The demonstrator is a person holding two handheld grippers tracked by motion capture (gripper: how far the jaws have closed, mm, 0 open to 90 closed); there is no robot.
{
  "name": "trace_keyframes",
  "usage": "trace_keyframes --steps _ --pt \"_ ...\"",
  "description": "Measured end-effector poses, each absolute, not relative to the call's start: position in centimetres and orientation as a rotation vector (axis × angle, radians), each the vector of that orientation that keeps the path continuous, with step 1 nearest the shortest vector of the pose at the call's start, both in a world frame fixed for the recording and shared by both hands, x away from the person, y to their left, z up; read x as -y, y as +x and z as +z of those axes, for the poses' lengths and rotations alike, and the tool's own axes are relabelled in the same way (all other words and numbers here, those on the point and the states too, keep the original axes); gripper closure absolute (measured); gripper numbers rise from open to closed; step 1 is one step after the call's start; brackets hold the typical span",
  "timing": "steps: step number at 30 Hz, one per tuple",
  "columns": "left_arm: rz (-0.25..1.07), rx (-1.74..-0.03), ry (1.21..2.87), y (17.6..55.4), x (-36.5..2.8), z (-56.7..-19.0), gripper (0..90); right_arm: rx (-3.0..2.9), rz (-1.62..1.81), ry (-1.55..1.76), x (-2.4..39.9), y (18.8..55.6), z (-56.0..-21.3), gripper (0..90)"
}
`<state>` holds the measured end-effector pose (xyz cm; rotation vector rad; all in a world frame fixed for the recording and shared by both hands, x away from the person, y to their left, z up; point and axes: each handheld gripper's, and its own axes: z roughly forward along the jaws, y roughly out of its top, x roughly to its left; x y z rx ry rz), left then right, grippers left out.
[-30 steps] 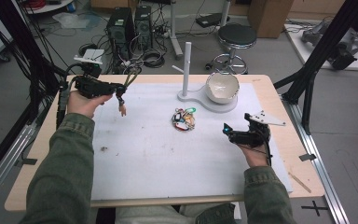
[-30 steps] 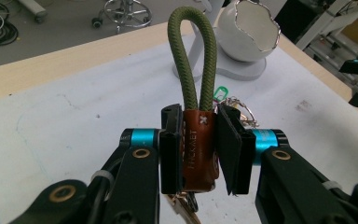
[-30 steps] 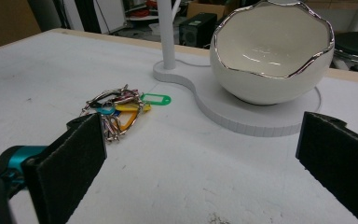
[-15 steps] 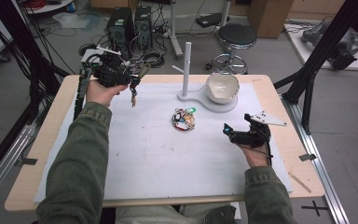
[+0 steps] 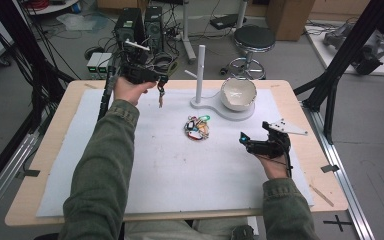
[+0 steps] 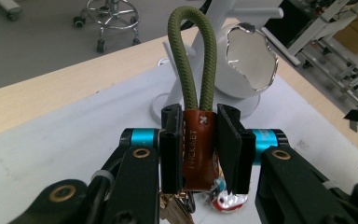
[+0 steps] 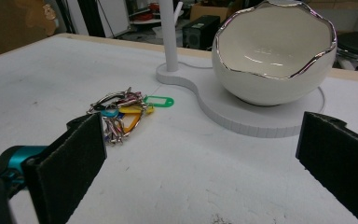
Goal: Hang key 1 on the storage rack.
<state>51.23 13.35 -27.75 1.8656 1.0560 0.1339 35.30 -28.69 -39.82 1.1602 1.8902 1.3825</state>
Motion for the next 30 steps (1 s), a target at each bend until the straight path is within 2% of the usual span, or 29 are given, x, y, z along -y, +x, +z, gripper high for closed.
trace_keyframes --steps 12,30 --pt "0.074 -1.064 1.822 53.3 -11.3 -29.8 71.3 -1.886 1.386 1.170 28.9 35.2 -39.9 0.7" --pt "0.028 -1.111 1.811 54.8 -11.0 -32.0 71.2 -1.881 1.381 1.174 29.1 35.1 -39.9 0.7"
